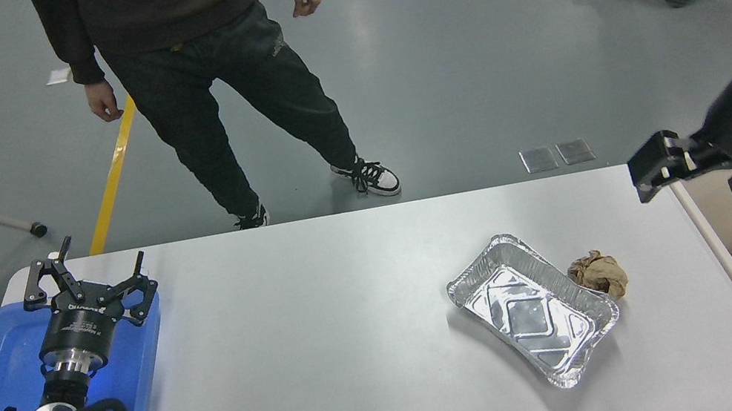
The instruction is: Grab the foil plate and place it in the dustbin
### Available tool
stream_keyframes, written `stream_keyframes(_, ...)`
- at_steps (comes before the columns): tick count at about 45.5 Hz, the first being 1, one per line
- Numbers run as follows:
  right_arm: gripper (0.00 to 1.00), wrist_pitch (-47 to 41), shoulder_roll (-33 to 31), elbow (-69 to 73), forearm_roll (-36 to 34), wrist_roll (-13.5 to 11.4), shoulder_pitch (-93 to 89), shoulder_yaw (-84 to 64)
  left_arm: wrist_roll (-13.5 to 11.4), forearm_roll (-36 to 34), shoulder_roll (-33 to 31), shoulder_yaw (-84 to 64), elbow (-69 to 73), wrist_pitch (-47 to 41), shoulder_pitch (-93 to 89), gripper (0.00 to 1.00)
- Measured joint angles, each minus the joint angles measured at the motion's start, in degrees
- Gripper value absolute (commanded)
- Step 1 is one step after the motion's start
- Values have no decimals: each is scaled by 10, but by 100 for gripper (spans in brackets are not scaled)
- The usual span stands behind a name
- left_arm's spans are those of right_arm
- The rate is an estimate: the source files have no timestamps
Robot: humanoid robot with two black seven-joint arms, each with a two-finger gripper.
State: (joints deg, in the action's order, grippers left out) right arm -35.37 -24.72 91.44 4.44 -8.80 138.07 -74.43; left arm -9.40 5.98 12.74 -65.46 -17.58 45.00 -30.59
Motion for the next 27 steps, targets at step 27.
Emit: stream_keyframes(27, 100, -6, 44, 3, -117, -2, 23, -6, 0, 0, 0, 1, 0, 0, 0, 99)
